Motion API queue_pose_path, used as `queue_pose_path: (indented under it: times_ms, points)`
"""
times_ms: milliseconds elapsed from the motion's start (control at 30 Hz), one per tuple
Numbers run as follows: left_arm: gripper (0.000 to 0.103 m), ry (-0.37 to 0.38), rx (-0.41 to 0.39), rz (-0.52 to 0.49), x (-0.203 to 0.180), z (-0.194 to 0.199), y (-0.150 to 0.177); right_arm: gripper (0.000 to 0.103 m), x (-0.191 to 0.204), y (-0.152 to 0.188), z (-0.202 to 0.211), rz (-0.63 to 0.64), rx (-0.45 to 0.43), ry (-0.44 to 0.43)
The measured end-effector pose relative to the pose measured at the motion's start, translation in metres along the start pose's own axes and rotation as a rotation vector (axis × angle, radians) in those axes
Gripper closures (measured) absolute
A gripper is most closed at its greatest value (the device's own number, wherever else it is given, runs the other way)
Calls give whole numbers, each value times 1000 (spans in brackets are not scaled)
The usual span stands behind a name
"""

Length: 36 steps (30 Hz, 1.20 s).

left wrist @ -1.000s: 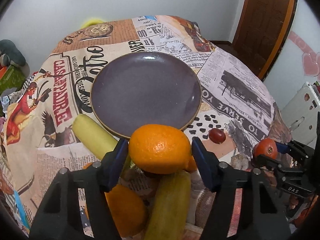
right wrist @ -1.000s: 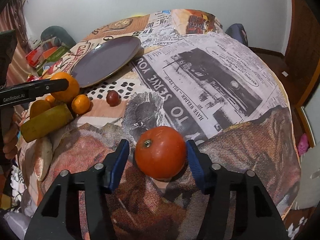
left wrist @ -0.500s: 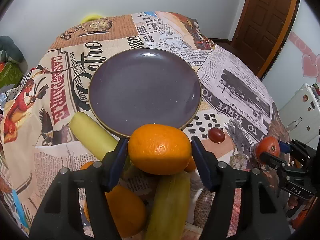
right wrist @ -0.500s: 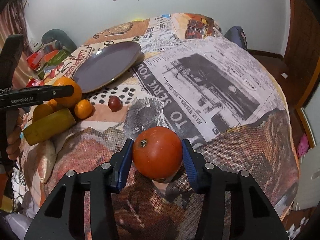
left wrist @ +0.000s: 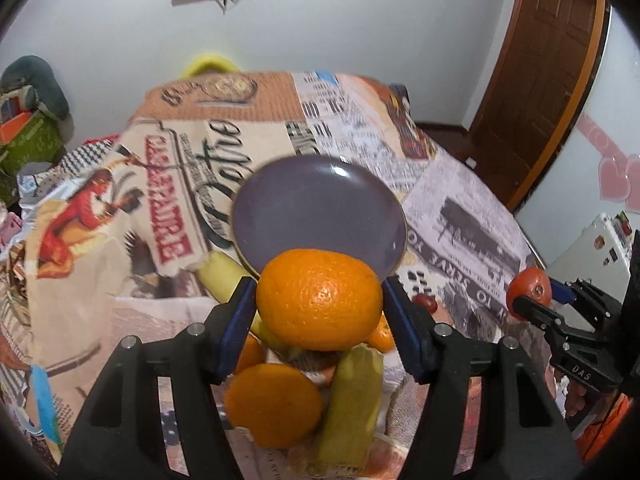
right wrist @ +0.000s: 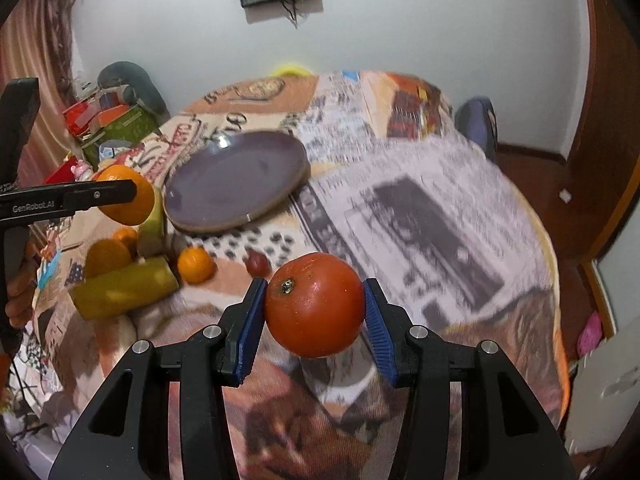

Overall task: Organize fruits
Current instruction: 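Carry the tomato with the right gripper and the orange with the left gripper over the plate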

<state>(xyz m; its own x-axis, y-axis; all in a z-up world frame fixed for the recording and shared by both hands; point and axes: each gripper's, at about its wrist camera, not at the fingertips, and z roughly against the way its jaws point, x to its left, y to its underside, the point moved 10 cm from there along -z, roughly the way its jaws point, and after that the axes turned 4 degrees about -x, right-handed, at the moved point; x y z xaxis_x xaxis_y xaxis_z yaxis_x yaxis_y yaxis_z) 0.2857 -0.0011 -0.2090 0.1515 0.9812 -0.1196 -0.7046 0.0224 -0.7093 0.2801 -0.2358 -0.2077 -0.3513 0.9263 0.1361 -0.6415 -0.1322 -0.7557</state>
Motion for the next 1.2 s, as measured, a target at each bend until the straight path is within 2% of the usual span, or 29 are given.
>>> queue_pose_path:
  times_ms: [300,633,833,1200]
  points:
    - [40,-51,-140,10,21,38,-36,58,23,-63,6,59,-141,-19]
    - [40,-73,-218,32,41,46,-65,58,44,-98,-19,81,-175,-53]
    - [40,-72,-208,52,49,23,-73,58,46,-107,-41,87,-162,-54]
    - [40,-79,-129,87,66,-39,-71,58,41,-110,-82,94,-112,-57]
